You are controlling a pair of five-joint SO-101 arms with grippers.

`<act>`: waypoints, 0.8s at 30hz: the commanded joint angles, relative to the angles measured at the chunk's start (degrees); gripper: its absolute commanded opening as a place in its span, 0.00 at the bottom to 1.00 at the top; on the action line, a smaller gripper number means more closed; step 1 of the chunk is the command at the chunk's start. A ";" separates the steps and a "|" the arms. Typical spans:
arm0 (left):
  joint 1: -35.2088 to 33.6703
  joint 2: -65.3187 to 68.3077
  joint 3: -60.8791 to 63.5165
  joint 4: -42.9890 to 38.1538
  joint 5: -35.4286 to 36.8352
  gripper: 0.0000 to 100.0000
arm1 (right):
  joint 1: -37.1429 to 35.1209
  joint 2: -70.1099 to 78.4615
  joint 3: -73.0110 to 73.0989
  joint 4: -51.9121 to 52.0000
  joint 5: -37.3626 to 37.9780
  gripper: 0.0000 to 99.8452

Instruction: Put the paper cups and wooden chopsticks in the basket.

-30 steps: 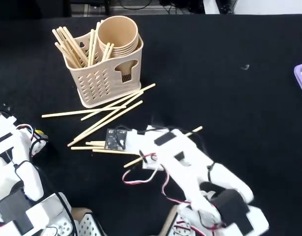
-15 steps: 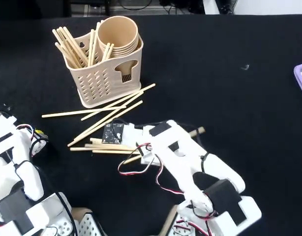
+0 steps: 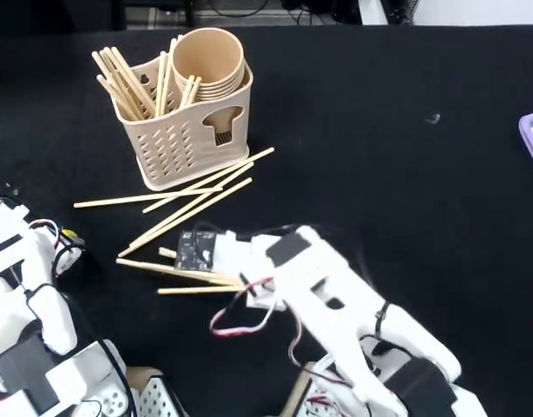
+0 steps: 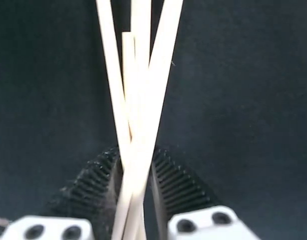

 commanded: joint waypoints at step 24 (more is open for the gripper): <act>-1.10 0.09 -1.71 -0.79 -2.11 0.24 | -8.26 22.11 -17.19 -5.10 -13.89 0.24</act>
